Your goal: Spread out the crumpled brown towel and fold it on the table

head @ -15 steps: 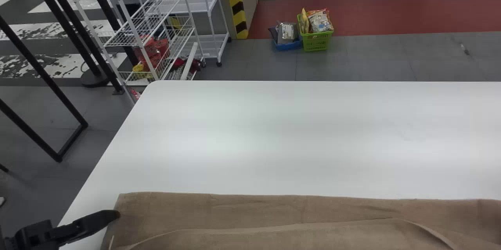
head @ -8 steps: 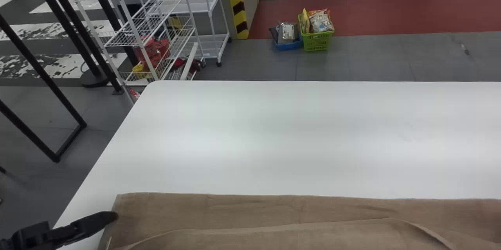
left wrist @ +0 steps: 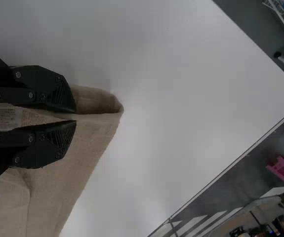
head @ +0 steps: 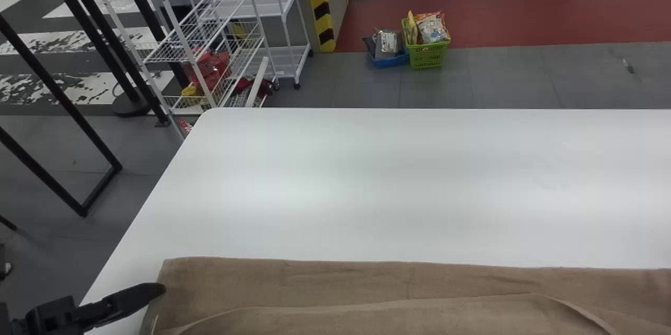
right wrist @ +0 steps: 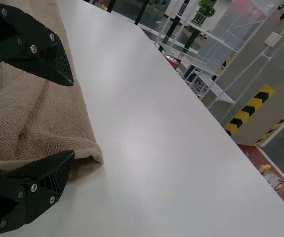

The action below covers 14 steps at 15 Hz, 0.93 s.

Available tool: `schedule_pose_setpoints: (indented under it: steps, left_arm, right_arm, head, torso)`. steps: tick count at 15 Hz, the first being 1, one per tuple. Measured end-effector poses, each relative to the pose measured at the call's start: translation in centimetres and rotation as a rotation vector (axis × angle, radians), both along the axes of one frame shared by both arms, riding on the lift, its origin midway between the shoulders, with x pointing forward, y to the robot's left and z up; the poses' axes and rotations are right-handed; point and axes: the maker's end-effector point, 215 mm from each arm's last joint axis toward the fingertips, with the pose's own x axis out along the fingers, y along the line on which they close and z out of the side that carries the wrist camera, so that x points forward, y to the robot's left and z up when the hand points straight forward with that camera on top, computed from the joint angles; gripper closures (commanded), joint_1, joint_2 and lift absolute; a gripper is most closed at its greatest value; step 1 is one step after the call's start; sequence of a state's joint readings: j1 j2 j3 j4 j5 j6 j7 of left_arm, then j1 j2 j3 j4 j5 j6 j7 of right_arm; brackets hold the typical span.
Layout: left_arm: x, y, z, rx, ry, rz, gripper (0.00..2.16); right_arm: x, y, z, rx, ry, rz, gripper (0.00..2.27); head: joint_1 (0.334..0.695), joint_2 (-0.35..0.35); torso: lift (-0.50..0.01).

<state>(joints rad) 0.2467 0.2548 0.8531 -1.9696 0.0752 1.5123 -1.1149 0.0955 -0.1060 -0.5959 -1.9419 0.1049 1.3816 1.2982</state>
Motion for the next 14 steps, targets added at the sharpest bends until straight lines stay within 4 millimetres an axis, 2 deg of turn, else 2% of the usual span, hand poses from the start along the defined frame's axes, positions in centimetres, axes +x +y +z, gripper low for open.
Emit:
schedule_pose_setpoints:
  steps: [3,14]
  left_arm:
    - [-0.3,0.5,0.1,0.004,-0.005,0.007,0.96]
    - [-0.5,0.4,0.3,-0.008,-0.013,0.006,0.96]
  right_arm:
    - [-0.2,-0.9,-0.1,0.003,0.005,-0.022,0.41]
    - [-1.2,-2.0,-1.6,0.000,0.053,-0.058,0.47]
  head:
    - [0.695,0.230]
    - [0.695,0.216]
  torso:
    - [-0.127]
    - [-0.127]
